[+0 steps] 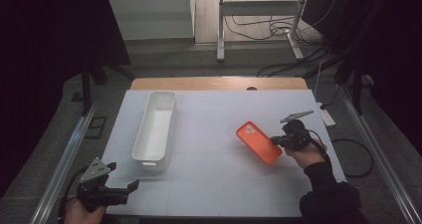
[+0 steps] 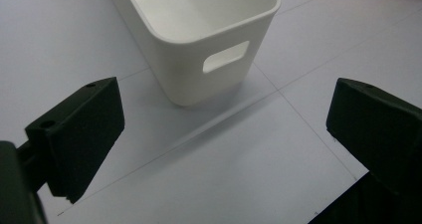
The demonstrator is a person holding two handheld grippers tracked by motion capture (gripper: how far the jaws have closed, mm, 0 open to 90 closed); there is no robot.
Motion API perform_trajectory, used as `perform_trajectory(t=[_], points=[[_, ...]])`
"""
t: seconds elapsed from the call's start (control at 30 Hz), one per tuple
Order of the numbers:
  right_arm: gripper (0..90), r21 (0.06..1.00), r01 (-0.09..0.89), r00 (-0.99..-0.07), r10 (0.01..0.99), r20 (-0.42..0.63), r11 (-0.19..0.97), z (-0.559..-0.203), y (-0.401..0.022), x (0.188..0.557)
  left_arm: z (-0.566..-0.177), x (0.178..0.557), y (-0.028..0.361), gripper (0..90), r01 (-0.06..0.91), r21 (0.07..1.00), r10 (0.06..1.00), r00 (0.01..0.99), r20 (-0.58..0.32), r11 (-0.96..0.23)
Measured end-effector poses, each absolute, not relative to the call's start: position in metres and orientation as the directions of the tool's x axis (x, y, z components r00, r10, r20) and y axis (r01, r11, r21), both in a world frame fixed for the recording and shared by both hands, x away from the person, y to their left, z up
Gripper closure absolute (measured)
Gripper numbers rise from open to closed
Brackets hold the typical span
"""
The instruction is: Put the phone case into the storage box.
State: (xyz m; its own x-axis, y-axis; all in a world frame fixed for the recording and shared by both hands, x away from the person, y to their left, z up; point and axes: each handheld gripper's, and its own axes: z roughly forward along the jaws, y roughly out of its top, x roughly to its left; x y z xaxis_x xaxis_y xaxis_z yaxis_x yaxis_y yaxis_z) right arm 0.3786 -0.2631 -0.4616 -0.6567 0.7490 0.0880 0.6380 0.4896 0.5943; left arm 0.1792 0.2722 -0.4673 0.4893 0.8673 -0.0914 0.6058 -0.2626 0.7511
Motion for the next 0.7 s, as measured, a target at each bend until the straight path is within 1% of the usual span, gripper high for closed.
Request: perform_trajectory(t=[0.4, 0.7], points=[[88.8, 0.638, 0.619, -0.656, 0.748, 0.100, 0.458, -0.450, -0.262, 0.373, -0.467, 0.179, 0.273, 1.7, 0.602, 0.757, 0.866, 0.490, -0.099, -0.254], [88.8, 0.675, 0.602, -0.660, 0.742, 0.118, 0.427, -0.442, -0.259, 0.368, -0.467, 0.178, 0.277, 0.5, 0.607, 0.766, 0.876, 0.465, -0.125, -0.212]])
